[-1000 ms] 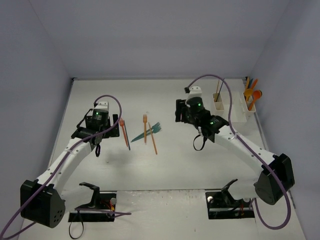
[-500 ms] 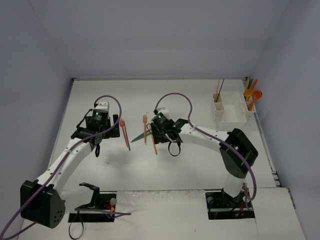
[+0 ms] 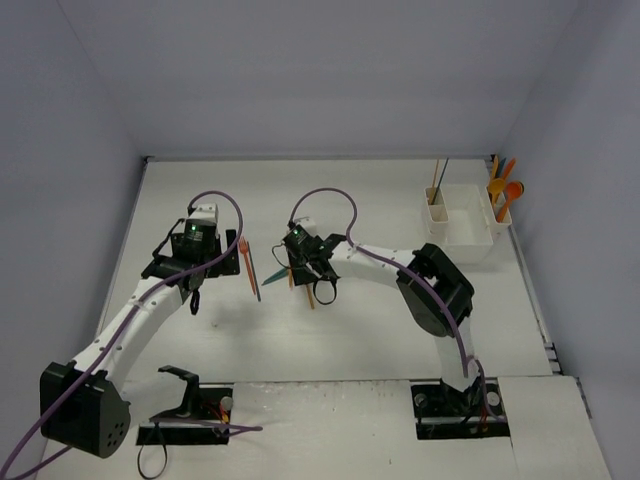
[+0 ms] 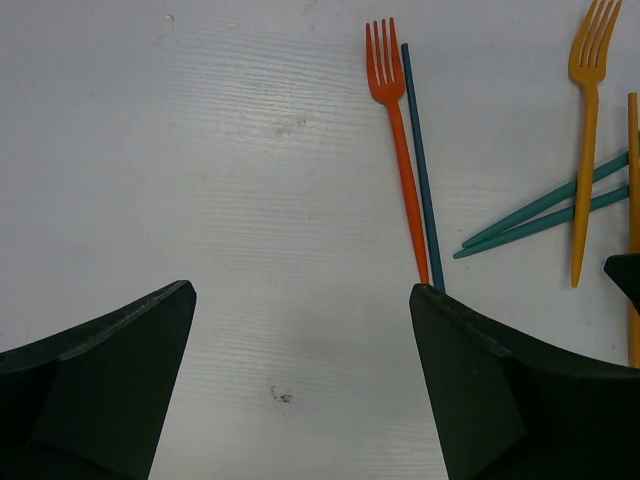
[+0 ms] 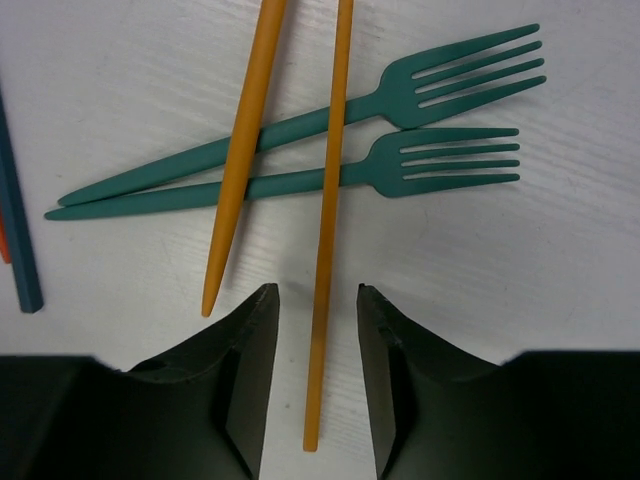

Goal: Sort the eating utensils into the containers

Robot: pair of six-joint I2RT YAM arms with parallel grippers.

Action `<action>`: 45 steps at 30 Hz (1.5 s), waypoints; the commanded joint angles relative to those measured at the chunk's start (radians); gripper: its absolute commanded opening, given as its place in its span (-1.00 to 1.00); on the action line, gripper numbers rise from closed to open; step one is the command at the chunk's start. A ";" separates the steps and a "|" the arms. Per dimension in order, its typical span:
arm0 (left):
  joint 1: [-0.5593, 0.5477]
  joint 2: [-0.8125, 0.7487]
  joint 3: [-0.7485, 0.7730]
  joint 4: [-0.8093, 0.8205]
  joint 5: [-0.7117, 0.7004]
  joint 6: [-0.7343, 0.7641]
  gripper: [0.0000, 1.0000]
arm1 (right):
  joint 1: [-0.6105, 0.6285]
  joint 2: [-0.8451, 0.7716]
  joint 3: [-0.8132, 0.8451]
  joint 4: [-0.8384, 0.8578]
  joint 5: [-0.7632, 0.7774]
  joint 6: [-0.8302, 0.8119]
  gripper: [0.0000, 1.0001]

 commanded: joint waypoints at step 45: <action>0.020 -0.022 0.025 0.051 -0.020 0.007 0.73 | -0.875 -0.323 -0.124 0.806 -0.204 -0.455 -1.00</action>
